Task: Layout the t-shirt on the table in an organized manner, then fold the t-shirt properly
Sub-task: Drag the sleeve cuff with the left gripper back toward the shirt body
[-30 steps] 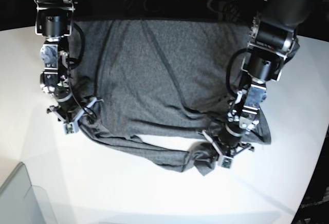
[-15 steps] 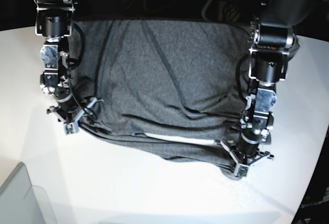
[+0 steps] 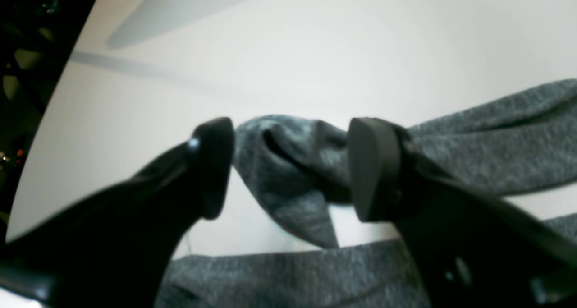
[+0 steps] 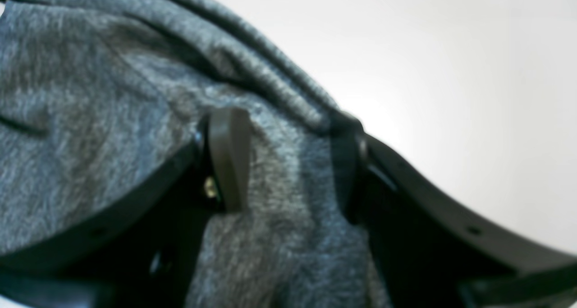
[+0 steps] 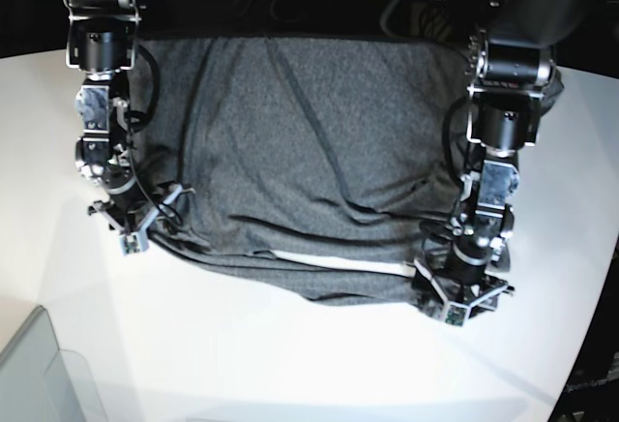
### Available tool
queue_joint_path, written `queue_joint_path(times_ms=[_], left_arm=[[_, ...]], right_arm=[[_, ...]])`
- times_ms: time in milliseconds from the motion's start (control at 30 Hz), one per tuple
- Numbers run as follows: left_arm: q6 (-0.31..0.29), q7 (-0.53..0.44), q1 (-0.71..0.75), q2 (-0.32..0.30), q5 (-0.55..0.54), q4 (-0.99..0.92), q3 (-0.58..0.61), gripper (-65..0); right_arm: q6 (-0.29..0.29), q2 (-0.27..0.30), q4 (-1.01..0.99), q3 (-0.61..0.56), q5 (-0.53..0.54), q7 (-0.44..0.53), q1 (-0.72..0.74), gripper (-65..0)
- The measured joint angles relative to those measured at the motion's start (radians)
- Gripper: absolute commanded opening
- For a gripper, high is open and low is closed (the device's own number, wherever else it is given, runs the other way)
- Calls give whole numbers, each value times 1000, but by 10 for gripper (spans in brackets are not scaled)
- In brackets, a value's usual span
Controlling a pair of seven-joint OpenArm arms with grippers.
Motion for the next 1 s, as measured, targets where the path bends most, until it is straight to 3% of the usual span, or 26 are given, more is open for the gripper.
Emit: queue_joint_path(times_ms=[133,333,500,600,733,800,900,1000], left_arm=[[-5,9,18,3,0,39,-25,-223],[1,2,92,11,3,151,-200,-224],[-15,13,133,35,8,146,-196,-224],[-7,0,127,30,0,125,-129,-224],[-13,3,106,36,0,3,-43,-224],[-10,-42,69,38,-20,-94,-42,-224],[3,-21,-18,51,-6,-214,-48,-224],[3,-31,-28,61,-11,-229,-47,-224]], right_arm=[[0,0,-1,0,-2,-1,5,-355],[0,-16,-3,0,-3,-1,5,-355],[0,-18,-3,0,-2,0,5,-355],[0,-17,-3,0,-2,1,5,-355],[0,-18,-3,0,-3,0,5,-355],[0,-17,-3,0,-2,2,5,-355],[0,-17,-2,0,-1,5,2,-355],[0,-17,-2,0,-2,3,3,-355]])
